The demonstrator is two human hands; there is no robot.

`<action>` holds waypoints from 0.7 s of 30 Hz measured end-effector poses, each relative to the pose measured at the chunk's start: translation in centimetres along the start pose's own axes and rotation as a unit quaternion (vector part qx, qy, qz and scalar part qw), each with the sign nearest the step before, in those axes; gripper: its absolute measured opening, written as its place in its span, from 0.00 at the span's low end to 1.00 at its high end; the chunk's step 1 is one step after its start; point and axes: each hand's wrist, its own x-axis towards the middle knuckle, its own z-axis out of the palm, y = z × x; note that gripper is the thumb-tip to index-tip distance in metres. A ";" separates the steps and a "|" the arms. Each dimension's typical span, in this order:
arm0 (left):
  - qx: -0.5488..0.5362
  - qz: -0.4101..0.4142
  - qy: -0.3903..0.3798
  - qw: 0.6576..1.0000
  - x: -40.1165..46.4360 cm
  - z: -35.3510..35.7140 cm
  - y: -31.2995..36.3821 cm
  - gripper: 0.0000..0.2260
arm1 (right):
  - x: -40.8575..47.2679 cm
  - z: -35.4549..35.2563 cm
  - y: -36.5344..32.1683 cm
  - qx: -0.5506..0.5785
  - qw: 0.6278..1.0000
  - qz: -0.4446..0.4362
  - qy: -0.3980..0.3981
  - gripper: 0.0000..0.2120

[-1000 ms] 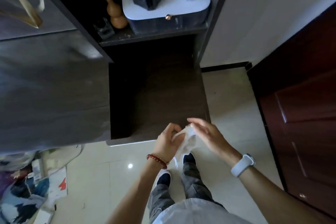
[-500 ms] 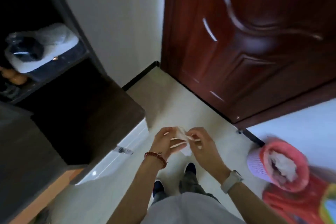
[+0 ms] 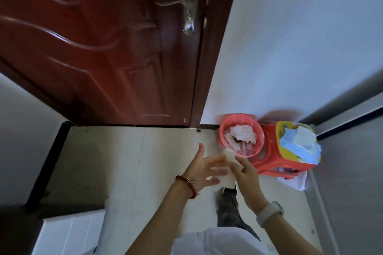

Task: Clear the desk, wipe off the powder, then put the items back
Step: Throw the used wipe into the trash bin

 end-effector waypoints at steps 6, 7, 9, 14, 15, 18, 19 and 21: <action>0.343 0.083 0.261 0.899 13.6 5.9 2.5 0.12 | 12.3 -10.1 4.9 -0.111 0.990 0.055 0.070 0.09; 0.436 0.083 0.269 0.855 15.5 6.2 2.7 0.13 | 14.2 -11.2 5.4 -0.146 0.985 0.053 0.078 0.10; 0.557 0.087 0.269 0.781 18.9 6.5 3.4 0.13 | 18.0 -12.8 6.3 -0.199 0.976 0.040 0.078 0.11; 0.641 0.054 0.276 0.714 26.5 4.6 4.1 0.21 | 27.4 -13.8 9.9 -0.280 0.959 0.041 0.029 0.14; 0.652 0.038 0.269 0.708 28.0 3.9 4.1 0.22 | 29.1 -13.4 11.1 -0.294 0.954 0.051 0.002 0.16; 0.675 -0.002 0.251 0.694 32.2 1.3 3.9 0.24 | 32.9 -11.8 14.9 -0.361 0.924 0.062 -0.112 0.21; 0.676 -0.015 0.247 0.694 33.3 0.6 3.6 0.25 | 33.6 -11.3 16.0 -0.378 0.913 0.067 -0.136 0.22; 0.677 -0.034 0.243 0.694 35.0 -0.6 3.1 0.25 | 34.0 -10.4 17.5 -0.387 0.905 0.066 -0.161 0.22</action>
